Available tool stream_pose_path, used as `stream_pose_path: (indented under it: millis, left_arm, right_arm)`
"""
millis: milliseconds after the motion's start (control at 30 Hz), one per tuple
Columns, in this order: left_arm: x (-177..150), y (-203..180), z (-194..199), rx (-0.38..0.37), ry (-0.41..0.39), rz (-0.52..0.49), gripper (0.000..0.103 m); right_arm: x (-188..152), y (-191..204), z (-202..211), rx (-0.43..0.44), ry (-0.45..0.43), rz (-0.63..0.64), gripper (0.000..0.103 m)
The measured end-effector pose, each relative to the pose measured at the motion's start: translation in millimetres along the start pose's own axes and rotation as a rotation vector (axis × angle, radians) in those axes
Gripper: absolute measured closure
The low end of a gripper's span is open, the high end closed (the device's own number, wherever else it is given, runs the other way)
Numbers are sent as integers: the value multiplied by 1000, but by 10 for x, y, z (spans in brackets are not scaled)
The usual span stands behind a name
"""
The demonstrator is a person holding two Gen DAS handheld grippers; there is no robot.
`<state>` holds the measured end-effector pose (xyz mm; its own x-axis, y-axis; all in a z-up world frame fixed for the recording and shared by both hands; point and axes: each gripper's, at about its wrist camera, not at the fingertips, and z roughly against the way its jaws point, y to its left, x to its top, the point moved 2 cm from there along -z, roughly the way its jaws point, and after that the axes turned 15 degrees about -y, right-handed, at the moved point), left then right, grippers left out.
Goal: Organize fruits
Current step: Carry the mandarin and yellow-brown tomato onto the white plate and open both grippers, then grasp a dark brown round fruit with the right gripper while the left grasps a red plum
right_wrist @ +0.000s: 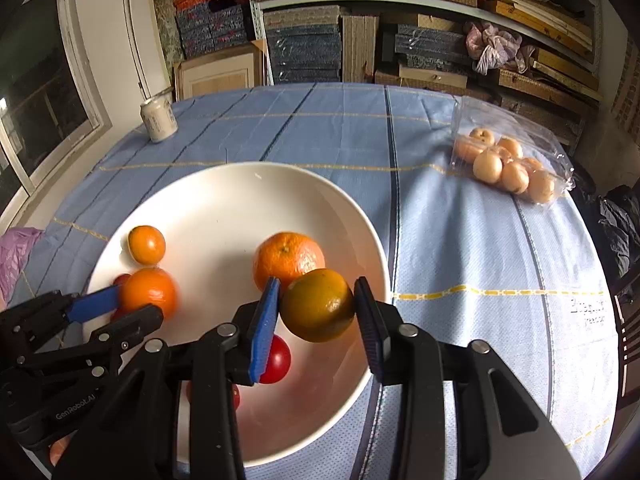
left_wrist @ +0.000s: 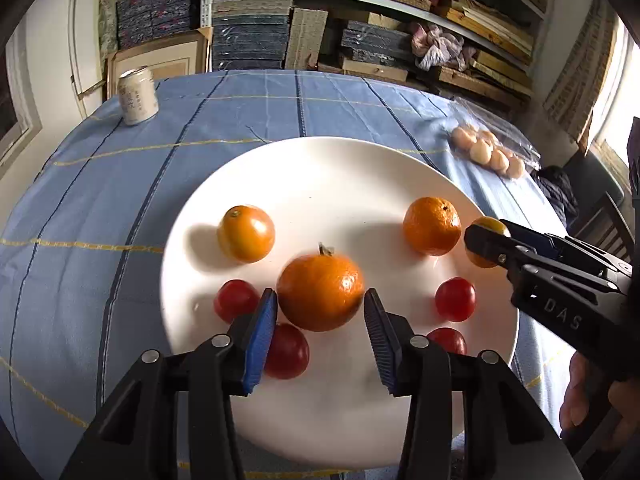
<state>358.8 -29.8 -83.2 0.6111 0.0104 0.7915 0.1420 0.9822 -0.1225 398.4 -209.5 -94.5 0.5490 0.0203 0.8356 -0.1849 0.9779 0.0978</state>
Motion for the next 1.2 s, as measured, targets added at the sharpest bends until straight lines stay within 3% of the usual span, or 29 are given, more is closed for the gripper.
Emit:
stream_pose_path:
  millis: [100, 333, 433, 467, 500, 567, 667, 733, 800, 833, 1000, 1200]
  left_arm:
    - [29, 7, 78, 1, -24, 0, 57]
    - [84, 91, 760, 44, -183, -16, 21]
    - [1, 119, 1097, 68, -238, -43, 6]
    - [-64, 143, 1239, 69, -259, -43, 4]
    - [-122, 157, 1335, 64, -267, -45, 4]
    - [-274, 198, 1508, 56, -270, -48, 4]
    - [-545, 275, 1668, 42, -248, -24, 4]
    - [-730, 311, 1705, 33, -217, -5, 4]
    - [-931, 346, 1707, 31, -177, 15, 4]
    - [-986, 356, 1704, 29, -167, 25, 4]
    - [-1245, 369, 1725, 13, -126, 53, 4]
    - [-1354, 311, 1751, 0, -111, 48, 4]
  right_arm:
    - [15, 16, 68, 1, -28, 11, 62]
    - [31, 87, 639, 34, -99, 28, 57]
    - [-106, 136, 1012, 59, -117, 48, 50]
    - [-174, 152, 1137, 69, -123, 55, 44]
    - [-263, 166, 1266, 77, -127, 57, 36]
    - [-424, 201, 1456, 92, -132, 62, 30]
    - [-802, 321, 1702, 113, -111, 114, 31]
    - [-1107, 451, 1793, 122, -87, 168, 35]
    - [-1298, 532, 1798, 127, -59, 204, 51]
    - [-1374, 557, 1783, 128, -46, 210, 53]
    - [-1571, 557, 1675, 122, -20, 174, 53]
    - [-1545, 586, 1522, 119, 8, 152, 53]
